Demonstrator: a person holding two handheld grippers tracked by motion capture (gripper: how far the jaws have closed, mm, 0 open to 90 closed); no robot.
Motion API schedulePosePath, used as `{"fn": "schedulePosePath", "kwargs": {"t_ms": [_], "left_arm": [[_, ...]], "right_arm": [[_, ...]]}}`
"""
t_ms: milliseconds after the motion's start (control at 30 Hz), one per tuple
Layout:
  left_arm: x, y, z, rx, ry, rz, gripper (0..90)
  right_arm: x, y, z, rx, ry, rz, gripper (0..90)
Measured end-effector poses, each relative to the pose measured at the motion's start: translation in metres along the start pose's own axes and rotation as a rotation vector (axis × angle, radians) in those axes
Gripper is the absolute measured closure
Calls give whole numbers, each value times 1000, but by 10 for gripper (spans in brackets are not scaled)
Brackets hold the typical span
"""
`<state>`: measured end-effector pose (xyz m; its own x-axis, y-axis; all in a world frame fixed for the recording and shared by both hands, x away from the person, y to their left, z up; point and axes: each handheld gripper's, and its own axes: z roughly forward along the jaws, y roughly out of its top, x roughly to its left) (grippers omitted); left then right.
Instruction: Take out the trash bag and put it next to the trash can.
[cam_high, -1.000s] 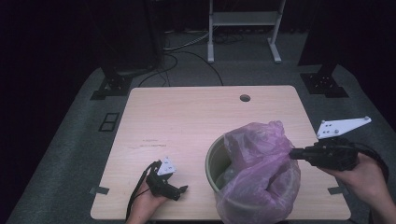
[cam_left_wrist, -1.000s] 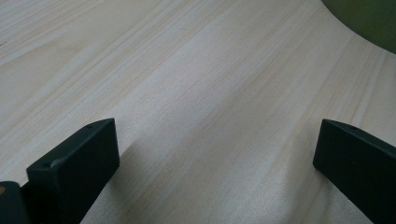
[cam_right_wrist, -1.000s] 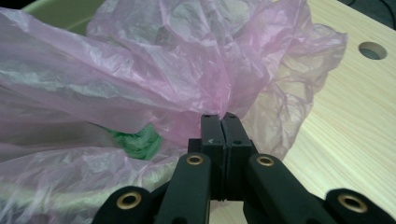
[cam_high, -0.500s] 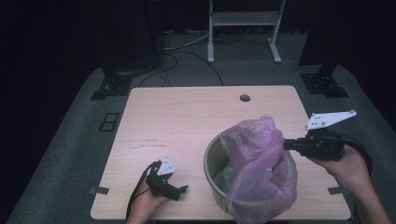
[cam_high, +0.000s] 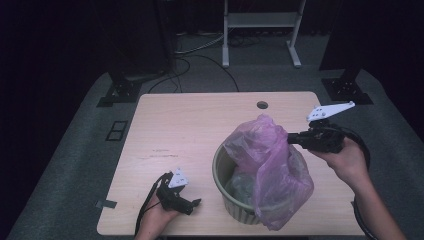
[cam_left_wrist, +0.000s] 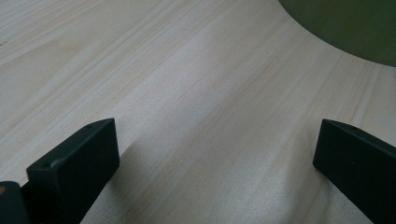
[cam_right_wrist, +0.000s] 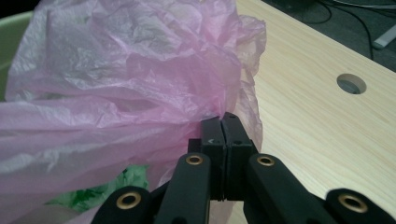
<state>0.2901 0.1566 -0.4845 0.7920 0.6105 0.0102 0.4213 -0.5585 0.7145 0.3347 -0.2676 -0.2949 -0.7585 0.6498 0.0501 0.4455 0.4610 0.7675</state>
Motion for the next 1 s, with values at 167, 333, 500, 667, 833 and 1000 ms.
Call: {"fn": "schedulePosePath", "kwargs": {"t_ms": [167, 333, 500, 667, 833, 1000], "left_arm": [[0, 0, 0, 1, -1, 2, 0], [0, 0, -1, 1, 0, 1, 0], [0, 0, -1, 2, 0, 1, 0], [0, 0, -1, 3, 0, 1, 0], [0, -1, -1, 2, -2, 0, 0], [0, -1, -1, 3, -2, 1, 0]], "right_arm": [[-2, -1, -12, -33, -1, 12, 711], [3, 2, -32, -68, -12, 20, 516], [13, 9, -41, -124, -2, 24, 321], [26, 19, -29, -138, 16, 14, 129], [31, 25, -8, -124, 5, 12, 91], [29, 27, 9, -96, -3, 14, 43]]}}
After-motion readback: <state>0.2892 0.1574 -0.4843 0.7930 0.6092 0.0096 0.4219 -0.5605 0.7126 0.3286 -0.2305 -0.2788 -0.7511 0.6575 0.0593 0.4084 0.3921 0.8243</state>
